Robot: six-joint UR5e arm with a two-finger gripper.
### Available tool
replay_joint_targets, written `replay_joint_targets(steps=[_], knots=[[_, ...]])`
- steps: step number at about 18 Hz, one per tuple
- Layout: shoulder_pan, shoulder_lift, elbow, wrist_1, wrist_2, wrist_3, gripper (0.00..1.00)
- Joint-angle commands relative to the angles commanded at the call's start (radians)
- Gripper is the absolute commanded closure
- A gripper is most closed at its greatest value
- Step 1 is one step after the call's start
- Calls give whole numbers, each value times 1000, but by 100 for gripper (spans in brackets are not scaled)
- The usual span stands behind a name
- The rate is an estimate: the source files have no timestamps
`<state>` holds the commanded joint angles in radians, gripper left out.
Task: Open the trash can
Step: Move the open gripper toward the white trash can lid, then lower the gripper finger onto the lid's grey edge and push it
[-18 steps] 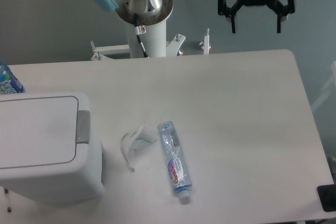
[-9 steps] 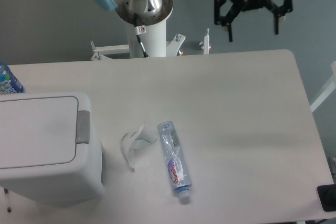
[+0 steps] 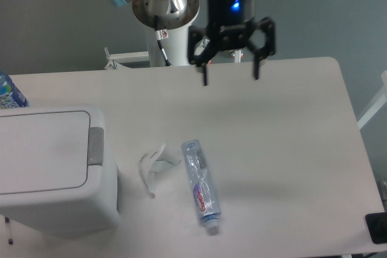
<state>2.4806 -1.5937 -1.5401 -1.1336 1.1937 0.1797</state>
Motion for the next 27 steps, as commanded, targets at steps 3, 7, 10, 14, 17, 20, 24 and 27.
replay_joint_targets(steps=[3, 7, 10, 14, 17, 20, 24, 27], knots=[[-69, -35, 5, 6, -5, -9, 0], [-114, -61, 15, 24, -6, -12, 0], [-147, -98, 15, 98, -5, -17, 0], [-169, -118, 12, 107, -3, -16, 0], [-186, -132, 9, 107, -2, -16, 0], [-186, -134, 5, 107, -2, -14, 0], [-195, -144, 9, 107, -2, -14, 0], [-203, -146, 9, 107, -2, -14, 0]])
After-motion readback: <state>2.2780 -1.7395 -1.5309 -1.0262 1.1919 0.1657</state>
